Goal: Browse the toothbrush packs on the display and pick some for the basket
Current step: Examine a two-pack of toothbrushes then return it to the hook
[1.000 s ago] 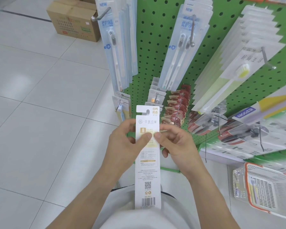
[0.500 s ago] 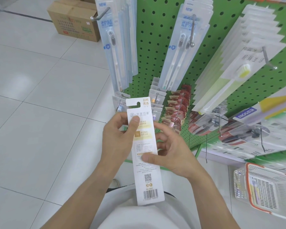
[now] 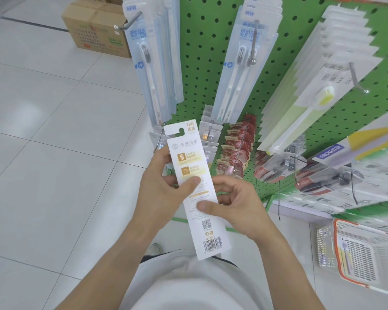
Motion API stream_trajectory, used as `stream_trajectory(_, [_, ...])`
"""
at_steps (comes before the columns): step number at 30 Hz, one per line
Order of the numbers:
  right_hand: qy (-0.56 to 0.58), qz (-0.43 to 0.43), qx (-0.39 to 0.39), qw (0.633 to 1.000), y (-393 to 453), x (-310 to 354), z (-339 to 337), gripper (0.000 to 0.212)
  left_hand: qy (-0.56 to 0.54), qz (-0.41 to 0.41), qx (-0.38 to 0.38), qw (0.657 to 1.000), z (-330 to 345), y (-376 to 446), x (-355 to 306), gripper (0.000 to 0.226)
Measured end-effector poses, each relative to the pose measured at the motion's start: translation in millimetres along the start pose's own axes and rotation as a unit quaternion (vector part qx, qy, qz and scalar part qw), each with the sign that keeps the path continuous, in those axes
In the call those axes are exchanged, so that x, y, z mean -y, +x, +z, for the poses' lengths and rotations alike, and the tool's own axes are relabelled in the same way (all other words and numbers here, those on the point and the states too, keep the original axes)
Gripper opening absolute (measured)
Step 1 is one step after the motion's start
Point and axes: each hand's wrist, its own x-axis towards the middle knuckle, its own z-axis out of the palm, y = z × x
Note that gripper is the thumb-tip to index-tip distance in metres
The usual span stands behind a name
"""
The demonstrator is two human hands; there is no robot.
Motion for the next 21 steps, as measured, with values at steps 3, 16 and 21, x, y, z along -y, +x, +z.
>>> stream_trajectory(3, [-0.003,-0.007,-0.004,1.0,-1,0,0,0.04,-0.001,0.003,0.004,1.0,2,-2,-1,0.073])
stream_trajectory(16, [-0.07,0.03,0.1,0.992,-6,0,-12,0.045,-0.031,0.016,-0.093,0.995,2,-5,-6,0.061])
stream_trajectory(21, [-0.076,0.039,0.12,0.989,-8,-4,-15,0.051,-0.048,0.02,-0.11,0.993,-1,-3,-7,0.062])
